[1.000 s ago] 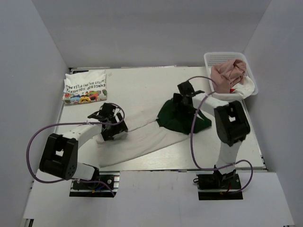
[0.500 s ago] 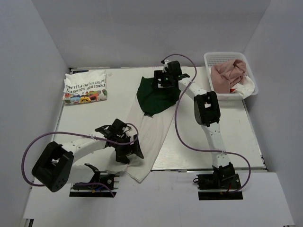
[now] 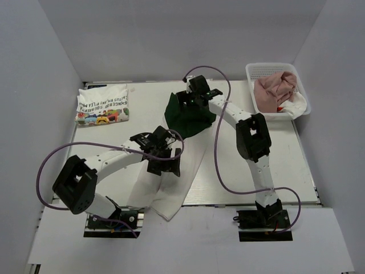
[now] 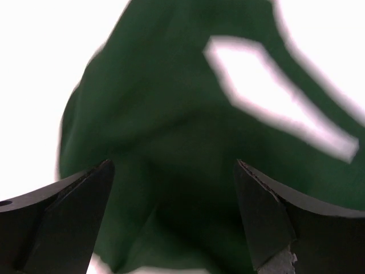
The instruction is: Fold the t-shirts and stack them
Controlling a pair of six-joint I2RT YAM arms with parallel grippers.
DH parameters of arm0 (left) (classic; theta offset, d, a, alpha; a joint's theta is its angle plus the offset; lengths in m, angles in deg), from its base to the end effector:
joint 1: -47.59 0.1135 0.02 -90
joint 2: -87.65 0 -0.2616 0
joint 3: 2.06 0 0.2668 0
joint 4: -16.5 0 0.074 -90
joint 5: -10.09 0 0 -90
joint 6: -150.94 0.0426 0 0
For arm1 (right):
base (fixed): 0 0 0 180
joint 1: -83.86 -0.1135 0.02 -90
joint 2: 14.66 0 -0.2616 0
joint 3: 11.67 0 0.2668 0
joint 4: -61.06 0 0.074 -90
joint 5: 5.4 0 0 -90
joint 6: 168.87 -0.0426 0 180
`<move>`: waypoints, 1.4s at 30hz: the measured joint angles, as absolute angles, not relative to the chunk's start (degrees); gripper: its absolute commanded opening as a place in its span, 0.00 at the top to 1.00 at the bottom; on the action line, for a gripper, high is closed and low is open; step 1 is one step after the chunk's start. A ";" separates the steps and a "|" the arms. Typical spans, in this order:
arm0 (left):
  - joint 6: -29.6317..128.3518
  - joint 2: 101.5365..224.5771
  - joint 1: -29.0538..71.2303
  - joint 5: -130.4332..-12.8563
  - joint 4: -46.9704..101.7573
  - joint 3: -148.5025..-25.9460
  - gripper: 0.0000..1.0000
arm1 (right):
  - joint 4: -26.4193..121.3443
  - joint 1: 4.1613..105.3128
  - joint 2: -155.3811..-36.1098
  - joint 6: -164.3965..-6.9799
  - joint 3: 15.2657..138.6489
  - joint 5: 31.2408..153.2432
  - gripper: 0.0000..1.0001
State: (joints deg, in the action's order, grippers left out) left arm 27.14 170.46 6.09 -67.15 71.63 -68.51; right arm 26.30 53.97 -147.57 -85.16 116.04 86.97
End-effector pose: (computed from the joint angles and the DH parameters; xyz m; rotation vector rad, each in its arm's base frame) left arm 0.2034 -0.1925 0.1883 0.2534 2.9595 -0.5585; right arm 0.4787 0.2772 0.2061 -0.4912 2.2430 0.3779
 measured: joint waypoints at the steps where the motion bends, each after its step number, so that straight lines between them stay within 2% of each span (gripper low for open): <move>1: 27.88 171.07 6.09 -67.92 71.50 -68.57 0.00 | 25.60 53.06 -145.42 -85.90 113.46 86.34 0.10; 8: 31.92 180.34 5.00 -72.11 71.01 -68.53 0.00 | 22.82 50.08 -136.20 -90.56 99.17 83.21 0.10; 19: 34.42 184.14 1.66 -72.14 72.70 -72.11 0.00 | 21.25 51.24 -139.15 -93.48 98.07 78.08 0.10; 23: 34.33 188.12 0.67 -68.94 74.10 -76.57 0.00 | 20.79 52.34 -142.65 -93.44 101.66 78.32 0.10; 27: 33.17 194.41 -0.68 -64.97 74.56 -84.46 0.00 | 19.52 54.54 -149.77 -93.29 113.07 78.71 0.10; 33: 28.91 204.75 -1.51 -56.46 66.71 -97.90 0.00 | 19.96 58.76 -157.75 -91.39 125.87 80.90 0.10; 37: 26.90 205.62 -1.60 -55.39 63.80 -98.52 0.00 | 20.24 60.25 -158.21 -88.81 126.49 81.81 0.10; 42: 26.15 200.81 -2.10 -58.78 61.18 -92.59 0.00 | 20.75 60.12 -155.87 -86.16 122.90 82.03 0.10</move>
State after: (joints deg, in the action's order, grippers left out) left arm 26.15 200.81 -2.10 -58.78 61.18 -92.59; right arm 20.75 60.12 -155.87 -86.16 122.90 82.03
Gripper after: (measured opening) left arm 0.997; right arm 0.904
